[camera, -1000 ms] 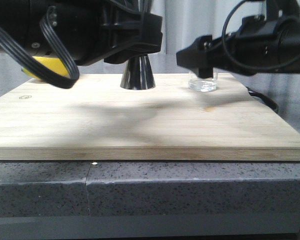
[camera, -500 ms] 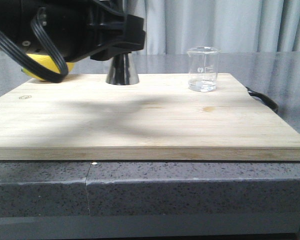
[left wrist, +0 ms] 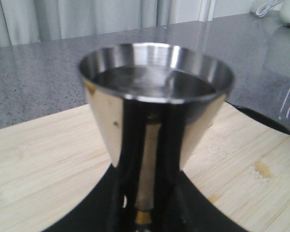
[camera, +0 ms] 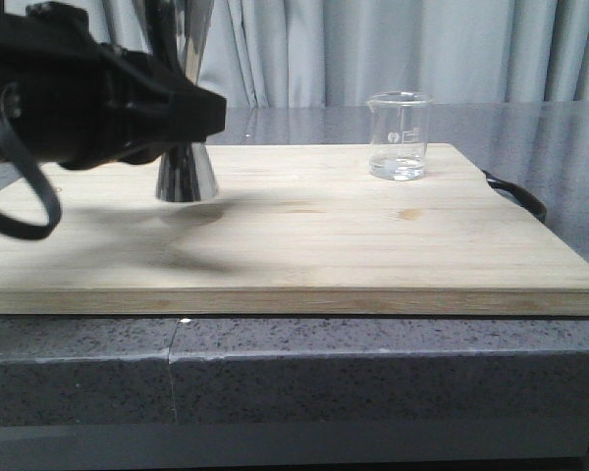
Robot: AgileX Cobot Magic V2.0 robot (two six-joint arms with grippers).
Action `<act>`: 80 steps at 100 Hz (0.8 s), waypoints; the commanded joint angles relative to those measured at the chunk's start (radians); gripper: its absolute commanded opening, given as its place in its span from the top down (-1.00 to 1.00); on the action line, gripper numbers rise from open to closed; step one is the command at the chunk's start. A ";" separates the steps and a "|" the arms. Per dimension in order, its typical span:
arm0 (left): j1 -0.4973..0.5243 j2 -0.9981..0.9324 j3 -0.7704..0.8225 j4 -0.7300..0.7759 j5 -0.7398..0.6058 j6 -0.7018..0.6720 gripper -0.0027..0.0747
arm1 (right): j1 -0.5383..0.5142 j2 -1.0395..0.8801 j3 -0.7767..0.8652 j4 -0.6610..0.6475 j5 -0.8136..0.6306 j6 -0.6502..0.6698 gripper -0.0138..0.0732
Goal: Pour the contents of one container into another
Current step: 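Lower the jigger onto the board with the left gripper and release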
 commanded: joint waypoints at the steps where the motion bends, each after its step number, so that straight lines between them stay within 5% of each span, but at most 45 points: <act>1: 0.017 -0.036 0.000 -0.007 -0.131 -0.007 0.98 | 0.001 -0.032 -0.025 0.016 -0.072 0.000 -0.82; 80: 0.033 0.004 0.148 -0.007 -0.344 -0.007 0.98 | 0.001 -0.032 -0.025 0.016 -0.084 0.000 -0.82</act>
